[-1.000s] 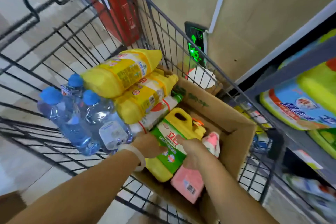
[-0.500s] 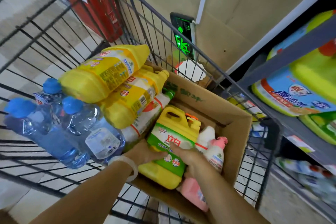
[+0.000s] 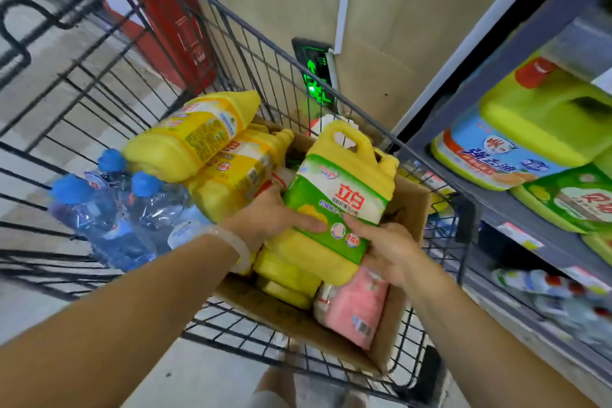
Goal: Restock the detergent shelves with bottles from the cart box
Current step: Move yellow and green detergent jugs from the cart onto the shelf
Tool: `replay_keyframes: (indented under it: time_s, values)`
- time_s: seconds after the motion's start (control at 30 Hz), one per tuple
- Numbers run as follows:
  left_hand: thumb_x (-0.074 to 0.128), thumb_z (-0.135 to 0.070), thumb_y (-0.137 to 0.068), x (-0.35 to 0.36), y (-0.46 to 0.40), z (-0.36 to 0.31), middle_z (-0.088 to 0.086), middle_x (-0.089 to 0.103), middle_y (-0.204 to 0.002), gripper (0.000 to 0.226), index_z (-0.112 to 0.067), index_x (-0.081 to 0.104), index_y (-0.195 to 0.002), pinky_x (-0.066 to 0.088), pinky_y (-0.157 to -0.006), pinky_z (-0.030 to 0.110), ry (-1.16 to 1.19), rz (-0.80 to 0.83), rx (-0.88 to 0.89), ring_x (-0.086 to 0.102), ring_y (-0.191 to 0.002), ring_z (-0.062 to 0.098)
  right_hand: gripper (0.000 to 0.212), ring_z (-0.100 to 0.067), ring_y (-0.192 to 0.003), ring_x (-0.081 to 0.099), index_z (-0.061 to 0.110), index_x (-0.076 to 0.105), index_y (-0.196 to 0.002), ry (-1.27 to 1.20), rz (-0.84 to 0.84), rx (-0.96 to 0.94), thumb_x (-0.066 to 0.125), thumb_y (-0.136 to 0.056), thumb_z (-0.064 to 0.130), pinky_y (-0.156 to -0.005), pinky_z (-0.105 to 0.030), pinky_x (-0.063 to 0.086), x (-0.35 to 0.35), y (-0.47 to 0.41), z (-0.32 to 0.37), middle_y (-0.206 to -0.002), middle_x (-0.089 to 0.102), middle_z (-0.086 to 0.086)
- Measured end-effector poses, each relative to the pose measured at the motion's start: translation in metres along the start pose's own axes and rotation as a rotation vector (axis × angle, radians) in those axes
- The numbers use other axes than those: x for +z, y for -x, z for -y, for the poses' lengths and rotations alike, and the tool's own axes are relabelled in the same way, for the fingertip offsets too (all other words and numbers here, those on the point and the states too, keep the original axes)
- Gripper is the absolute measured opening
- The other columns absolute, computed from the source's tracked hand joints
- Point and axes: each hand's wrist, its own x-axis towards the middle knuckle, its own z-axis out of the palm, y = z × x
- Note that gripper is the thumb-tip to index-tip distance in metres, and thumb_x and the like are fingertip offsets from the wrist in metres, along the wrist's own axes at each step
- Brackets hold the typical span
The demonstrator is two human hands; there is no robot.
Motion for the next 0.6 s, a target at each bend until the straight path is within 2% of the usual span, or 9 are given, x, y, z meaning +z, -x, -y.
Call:
replay_keyframes:
  time_s: [0.07, 0.13, 0.2, 0.27, 0.3, 0.43, 0.5, 0.6]
  values:
    - [0.096, -0.018, -0.036, 0.001, 0.014, -0.034, 0.001, 0.071, -0.097, 0.087, -0.016, 0.056, -0.113, 0.059, -0.076, 0.04, -0.051, -0.013, 0.073, 0.069, -0.085, 0.018, 0.028, -0.021, -0.085, 0.068, 0.011, 0.068, -0.102, 0.065, 0.014, -0.104, 0.074, -0.075, 0.012, -0.083, -0.04, 0.055, -0.006, 0.022, 0.031, -0.101, 0.072, -0.009]
    - [0.095, -0.014, -0.035, 0.005, 0.035, -0.068, 0.004, 0.07, -0.103, 0.095, -0.013, 0.052, -0.121, 0.058, -0.079, 0.043, -0.098, -0.005, 0.152, 0.07, -0.09, 0.022, 0.022, -0.013, -0.079, 0.066, 0.02, 0.064, -0.094, 0.097, 0.046, -0.212, 0.074, -0.075, 0.012, -0.079, -0.036, 0.053, -0.011, 0.046, 0.059, -0.092, 0.072, 0.002]
    - [0.092, -0.013, -0.032, 0.013, 0.059, -0.097, 0.007, 0.07, -0.106, 0.102, -0.012, 0.048, -0.125, 0.058, -0.079, 0.045, -0.123, 0.015, 0.234, 0.07, -0.092, 0.025, 0.034, -0.01, -0.08, 0.066, 0.025, 0.062, -0.096, 0.151, 0.079, -0.291, 0.078, -0.066, 0.019, -0.077, -0.033, 0.051, -0.018, 0.074, 0.083, -0.09, 0.072, 0.009]
    - [0.089, -0.014, -0.039, 0.025, 0.084, -0.117, 0.006, 0.07, -0.106, 0.098, -0.011, 0.047, -0.127, 0.059, -0.076, 0.04, -0.144, 0.025, 0.337, 0.07, -0.091, 0.022, 0.053, -0.01, -0.08, 0.068, 0.024, 0.063, -0.104, 0.168, 0.094, -0.391, 0.078, -0.052, 0.024, -0.073, -0.03, 0.051, -0.029, 0.103, 0.1, -0.093, 0.073, 0.008]
    - [0.09, -0.015, -0.037, 0.033, 0.096, -0.123, 0.005, 0.071, -0.106, 0.101, -0.011, 0.047, -0.128, 0.059, -0.076, 0.038, -0.162, 0.018, 0.38, 0.07, -0.091, 0.021, 0.057, -0.01, -0.078, 0.07, 0.021, 0.064, -0.107, 0.157, 0.097, -0.443, 0.077, -0.051, 0.022, -0.07, -0.029, 0.053, -0.035, 0.118, 0.106, -0.09, 0.074, 0.007]
    - [0.096, -0.027, -0.027, 0.078, 0.144, -0.135, 0.008, 0.07, -0.111, 0.109, -0.014, 0.052, -0.127, 0.054, -0.088, 0.05, -0.166, 0.04, 0.518, 0.069, -0.1, 0.029, 0.03, -0.001, -0.065, 0.069, 0.019, 0.063, -0.095, 0.117, 0.108, -0.647, 0.071, -0.073, 0.0, -0.051, -0.017, 0.052, -0.071, 0.182, 0.115, -0.074, 0.073, 0.012]
    - [0.095, -0.03, -0.027, 0.11, 0.169, -0.138, 0.007, 0.072, -0.109, 0.105, -0.015, 0.056, -0.124, 0.054, -0.089, 0.048, -0.171, 0.05, 0.571, 0.069, -0.099, 0.028, 0.032, -0.002, -0.068, 0.07, 0.018, 0.063, -0.098, 0.116, 0.07, -0.724, 0.071, -0.075, -0.002, -0.053, -0.018, 0.053, -0.098, 0.215, 0.114, -0.084, 0.073, 0.007]
    - [0.09, -0.015, -0.039, 0.167, 0.207, -0.141, 0.004, 0.074, -0.101, 0.086, -0.011, 0.06, -0.12, 0.058, -0.08, 0.037, -0.178, 0.096, 0.646, 0.071, -0.089, 0.021, 0.039, -0.012, -0.081, 0.069, 0.016, 0.062, -0.105, 0.084, 0.0, -0.789, 0.075, -0.071, 0.003, -0.062, -0.024, 0.057, -0.146, 0.265, 0.108, -0.099, 0.071, -0.001]
